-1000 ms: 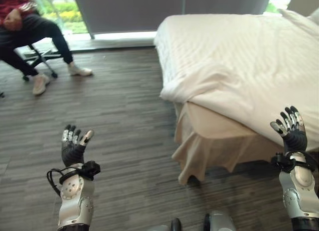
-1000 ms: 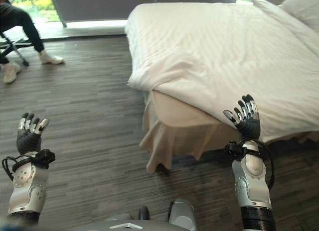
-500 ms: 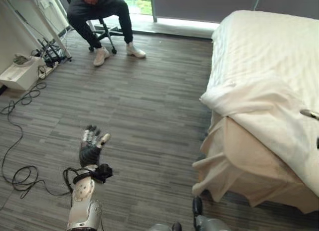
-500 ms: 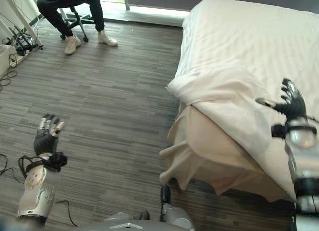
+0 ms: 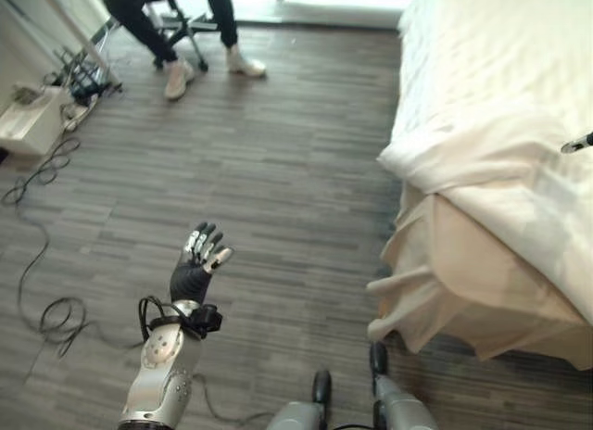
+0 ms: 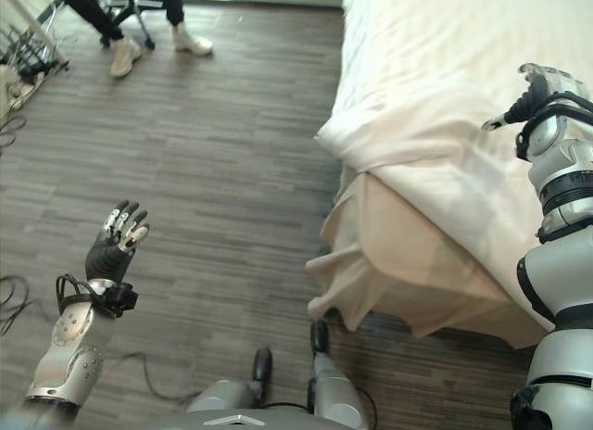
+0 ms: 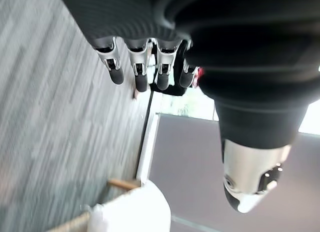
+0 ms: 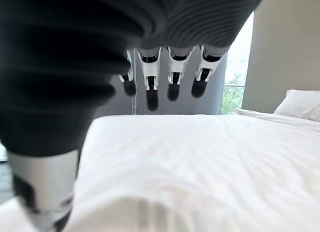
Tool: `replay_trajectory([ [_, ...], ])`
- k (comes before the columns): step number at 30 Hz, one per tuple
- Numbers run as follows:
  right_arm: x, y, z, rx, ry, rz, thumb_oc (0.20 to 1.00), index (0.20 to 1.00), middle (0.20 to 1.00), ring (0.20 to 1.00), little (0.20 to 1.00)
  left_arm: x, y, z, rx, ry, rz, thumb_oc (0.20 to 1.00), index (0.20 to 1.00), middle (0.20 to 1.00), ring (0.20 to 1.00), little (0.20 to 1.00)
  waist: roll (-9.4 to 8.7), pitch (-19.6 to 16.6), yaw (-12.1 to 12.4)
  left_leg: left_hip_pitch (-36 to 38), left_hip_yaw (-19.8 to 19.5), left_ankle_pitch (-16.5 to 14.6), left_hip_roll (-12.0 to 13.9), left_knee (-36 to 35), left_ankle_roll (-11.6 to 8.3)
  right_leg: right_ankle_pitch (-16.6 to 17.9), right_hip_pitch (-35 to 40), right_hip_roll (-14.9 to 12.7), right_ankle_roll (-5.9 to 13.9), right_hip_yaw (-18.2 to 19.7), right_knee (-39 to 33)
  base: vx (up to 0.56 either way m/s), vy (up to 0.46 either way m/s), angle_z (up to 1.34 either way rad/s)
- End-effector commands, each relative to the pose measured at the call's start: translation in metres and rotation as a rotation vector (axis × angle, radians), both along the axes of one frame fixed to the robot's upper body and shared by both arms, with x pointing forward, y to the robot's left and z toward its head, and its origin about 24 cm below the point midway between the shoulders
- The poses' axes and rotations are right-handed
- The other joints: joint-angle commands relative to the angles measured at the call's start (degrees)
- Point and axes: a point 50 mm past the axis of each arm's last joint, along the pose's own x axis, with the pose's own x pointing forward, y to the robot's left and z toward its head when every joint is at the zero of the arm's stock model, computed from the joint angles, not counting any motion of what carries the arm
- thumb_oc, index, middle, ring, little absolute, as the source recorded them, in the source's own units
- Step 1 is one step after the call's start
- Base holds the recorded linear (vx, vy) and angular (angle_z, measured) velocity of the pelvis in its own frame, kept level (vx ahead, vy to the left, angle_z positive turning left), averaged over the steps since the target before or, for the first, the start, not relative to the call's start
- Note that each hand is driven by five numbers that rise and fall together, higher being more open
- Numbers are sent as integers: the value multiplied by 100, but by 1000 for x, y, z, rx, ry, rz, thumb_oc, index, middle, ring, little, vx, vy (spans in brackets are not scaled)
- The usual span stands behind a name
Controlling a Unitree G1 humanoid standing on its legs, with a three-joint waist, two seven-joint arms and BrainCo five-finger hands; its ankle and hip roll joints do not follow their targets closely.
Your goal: Making the bed.
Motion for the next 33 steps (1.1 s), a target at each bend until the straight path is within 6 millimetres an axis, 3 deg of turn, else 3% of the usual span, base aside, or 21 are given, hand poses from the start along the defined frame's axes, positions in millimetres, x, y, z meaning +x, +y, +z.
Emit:
replay_trajectory([
  [1,-12,-12,42,-63,-104,-85,1000,1000,1000,1000,1000,4,11,35,62,-160,16,1000,1000,1000,1000,1000,-90,4,-26,-121,-179,137,-49,15,45,-660,165,62,24,-140,138,25,-48,-1],
  [9,-20,-15,72,-103,-172,-145,1000,1000,1000,1000,1000,5,12,41,68,-188,36,1000,1000,1000,1000,1000,146,217,76,-530,-50,368,-64,-54,-46,-584,-312,83,22,-64,111,62,-75,-7],
  [12,-26,-17,84,-150,-182,-174,1000,1000,1000,1000,1000,10,4,46,51,-217,16,1000,1000,1000,1000,1000,261,292,90,-696,-41,470,-84,-106,-79,-562,-519,82,26,-63,116,52,-61,-9],
  [13,-30,-20,91,-170,-190,-193,1000,1000,1000,1000,1000,13,-3,57,52,-266,-9,1000,1000,1000,1000,1000,314,334,102,-755,-47,510,-94,-129,-87,-559,-597,78,21,-65,135,71,-95,-1],
  [14,-36,-22,104,-187,-219,-213,1000,1000,1000,1000,1000,14,-7,55,46,-265,-20,1000,1000,1000,1000,1000,398,383,125,-894,-29,554,-110,-129,-117,-557,-747,74,18,-63,169,49,-70,-1],
  [19,-46,-21,127,-200,-293,-213,1000,1000,1000,1000,1000,19,-17,60,23,-306,-35,1000,1000,1000,1000,1000,560,547,216,-1265,-20,728,-142,-129,-248,-521,-1159,69,9,-43,216,51,-76,-3],
  [25,-45,-20,126,-133,-350,-187,1000,1000,1000,1000,1000,24,-27,63,-18,-337,-27,1000,1000,1000,1000,1000,637,683,270,-1549,-27,835,-125,-129,-352,-515,-1539,121,-13,18,349,34,-80,-6],
  [26,-42,-19,123,-119,-351,-174,875,875,875,875,875,25,-28,63,-31,-341,-22,1000,1000,1000,1000,1000,637,704,267,-1574,-35,871,-121,-129,-375,-521,-1590,135,-18,30,381,25,-67,-8],
  [27,-40,-18,120,-108,-346,-163,583,583,583,583,583,26,-30,62,-41,-344,-22,1000,1000,1000,1000,1000,637,718,251,-1589,-27,862,-117,-129,-382,-535,-1616,134,-24,38,400,18,-42,-9],
  [28,-40,-18,119,-107,-345,-163,200,200,200,200,200,26,-30,62,-40,-344,-22,1000,1000,1000,1000,1000,633,713,254,-1593,-26,863,-118,-129,-382,-539,-1624,134,-24,39,407,20,-26,-6],
  [30,-19,-3,95,-61,-309,-82,200,200,200,200,200,31,-40,61,-73,-346,-38,1000,1000,1000,1000,1000,642,768,201,-1515,-8,851,-125,-129,-388,-580,-1604,168,-31,97,498,0,0,0],
  [31,-19,-3,94,-60,-308,-83,200,200,200,200,200,31,-40,61,-72,-345,-38,1000,1000,1000,1000,1000,636,769,203,-1510,-8,851,-125,-129,-388,-581,-1599,168,-31,97,498,0,0,0],
  [33,-4,5,65,-31,-247,-23,200,200,200,200,200,34,-44,62,-83,-353,-48,1000,1000,1000,1000,1000,632,778,183,-1458,-22,835,-137,-129,-381,-599,-1546,177,-28,102,511,0,0,0],
])
